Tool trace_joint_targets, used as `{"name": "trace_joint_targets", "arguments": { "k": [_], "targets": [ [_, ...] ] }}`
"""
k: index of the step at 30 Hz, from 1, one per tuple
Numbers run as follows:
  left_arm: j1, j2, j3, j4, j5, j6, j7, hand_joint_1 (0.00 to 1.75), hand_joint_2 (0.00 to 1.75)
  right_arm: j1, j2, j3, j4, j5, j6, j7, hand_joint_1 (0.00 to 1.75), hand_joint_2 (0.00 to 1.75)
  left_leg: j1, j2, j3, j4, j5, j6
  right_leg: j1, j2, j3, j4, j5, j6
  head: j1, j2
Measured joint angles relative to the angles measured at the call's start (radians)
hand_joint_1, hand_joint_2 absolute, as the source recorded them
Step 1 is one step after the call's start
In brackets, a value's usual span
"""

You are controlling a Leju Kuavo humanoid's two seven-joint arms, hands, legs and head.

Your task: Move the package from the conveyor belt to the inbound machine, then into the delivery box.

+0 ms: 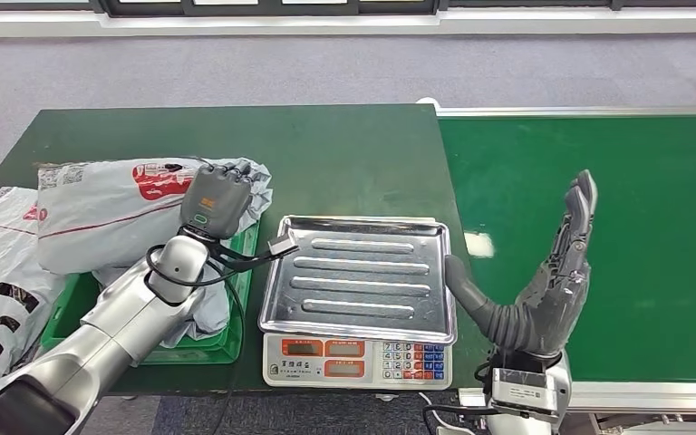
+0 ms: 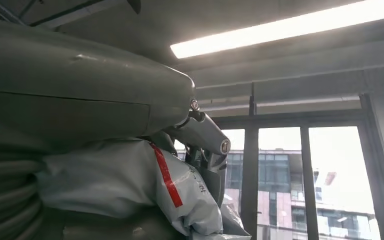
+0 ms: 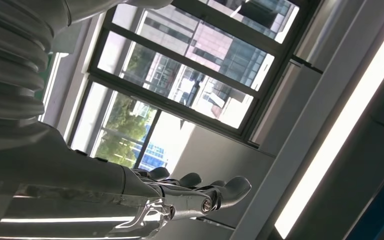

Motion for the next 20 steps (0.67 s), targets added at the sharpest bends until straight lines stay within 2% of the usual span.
{"name": "trace_joint_targets", "arguments": {
  "k": [1,4,5,11,16,20],
  "targets": [
    [0.001,-0.004,0.008,0.007,0.0,-0.006,-0.012,1.36,1.75,0.001,-0.002,0.0,0.0,-0.001,-0.002,0.0,0.0,1.75,0.0,0.0,0.0,0.0,0.0,0.0,0.0,0.0,0.0,0.0,0.0,0.0,0.0,0.0],
    [0.004,-0.022,0.044,0.039,0.0,-0.024,-0.061,0.05,0.44,0.012,-0.006,0.0,-0.001,-0.002,-0.011,-0.005,0.0,1.75,0.0,0.0,0.0,0.0,0.0,0.0,0.0,0.0,0.0,0.0,0.0,0.0,0.0,0.0],
    [0.006,-0.032,0.068,0.055,0.0,-0.029,-0.075,0.0,0.0,0.018,-0.008,0.0,-0.003,-0.002,-0.016,-0.008,0.0,1.75,0.0,0.0,0.0,0.0,0.0,0.0,0.0,0.0,0.0,0.0,0.0,0.0,0.0,0.0],
    [0.011,-0.07,0.203,0.132,0.0,0.008,-0.059,0.0,0.0,0.048,-0.013,0.006,-0.015,0.002,-0.038,-0.012,0.0,1.75,0.0,0.001,0.0,0.0,0.0,0.0,0.0,0.001,0.0,0.0,0.0,0.0,0.0,0.0],
    [0.011,-0.085,0.26,0.159,0.0,0.012,-0.058,0.0,0.0,0.052,-0.015,0.007,-0.016,0.002,-0.042,-0.01,0.0,1.75,0.0,0.001,0.0,0.0,0.0,0.0,0.0,0.0,0.0,0.0,0.0,0.0,0.0,0.0],
    [0.01,-0.106,0.336,0.163,0.021,0.021,-0.111,0.0,0.0,0.05,-0.015,0.008,-0.019,0.007,-0.051,0.006,0.0,1.75,0.0,0.001,0.0,0.0,0.0,0.0,0.0,0.0,0.0,0.0,0.0,0.0,0.0,0.0]
  ]
}}
